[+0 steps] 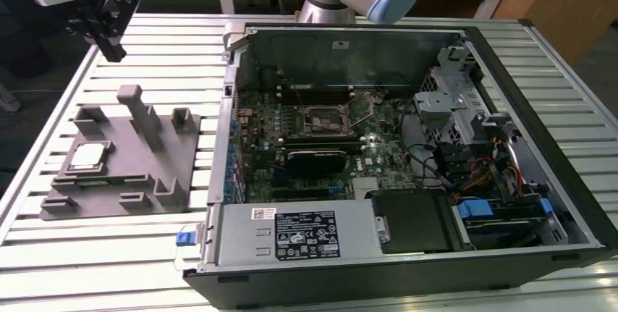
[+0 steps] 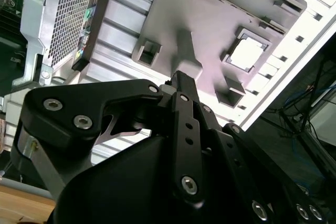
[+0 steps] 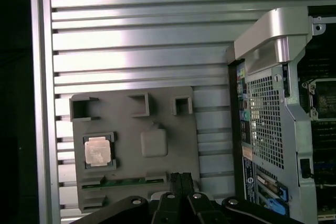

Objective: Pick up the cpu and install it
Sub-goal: 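Reach for the cpu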

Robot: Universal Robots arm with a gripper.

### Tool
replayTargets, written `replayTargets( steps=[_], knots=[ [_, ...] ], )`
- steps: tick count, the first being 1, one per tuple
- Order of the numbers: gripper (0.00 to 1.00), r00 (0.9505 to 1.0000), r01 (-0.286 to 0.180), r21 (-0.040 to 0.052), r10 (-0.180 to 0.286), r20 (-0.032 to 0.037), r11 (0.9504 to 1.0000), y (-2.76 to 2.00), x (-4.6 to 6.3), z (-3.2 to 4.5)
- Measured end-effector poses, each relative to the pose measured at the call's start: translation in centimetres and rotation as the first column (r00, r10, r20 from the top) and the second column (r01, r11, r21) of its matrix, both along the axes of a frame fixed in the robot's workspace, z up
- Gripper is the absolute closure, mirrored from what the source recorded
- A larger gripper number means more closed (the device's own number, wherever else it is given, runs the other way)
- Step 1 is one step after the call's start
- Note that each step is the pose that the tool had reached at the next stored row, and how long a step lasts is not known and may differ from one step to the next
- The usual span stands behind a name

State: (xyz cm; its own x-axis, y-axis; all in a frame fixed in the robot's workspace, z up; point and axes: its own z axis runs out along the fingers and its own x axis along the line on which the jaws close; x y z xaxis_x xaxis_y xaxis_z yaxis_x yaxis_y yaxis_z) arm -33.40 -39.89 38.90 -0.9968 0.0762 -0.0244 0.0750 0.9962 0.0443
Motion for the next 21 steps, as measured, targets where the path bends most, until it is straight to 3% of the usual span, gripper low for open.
replayTargets(
  steps=[21],
  knots=[
    [0.89,1.0,0.0,0.0001,0.0,0.0,1.0,0.0,-3.0,-0.06]
  ],
)
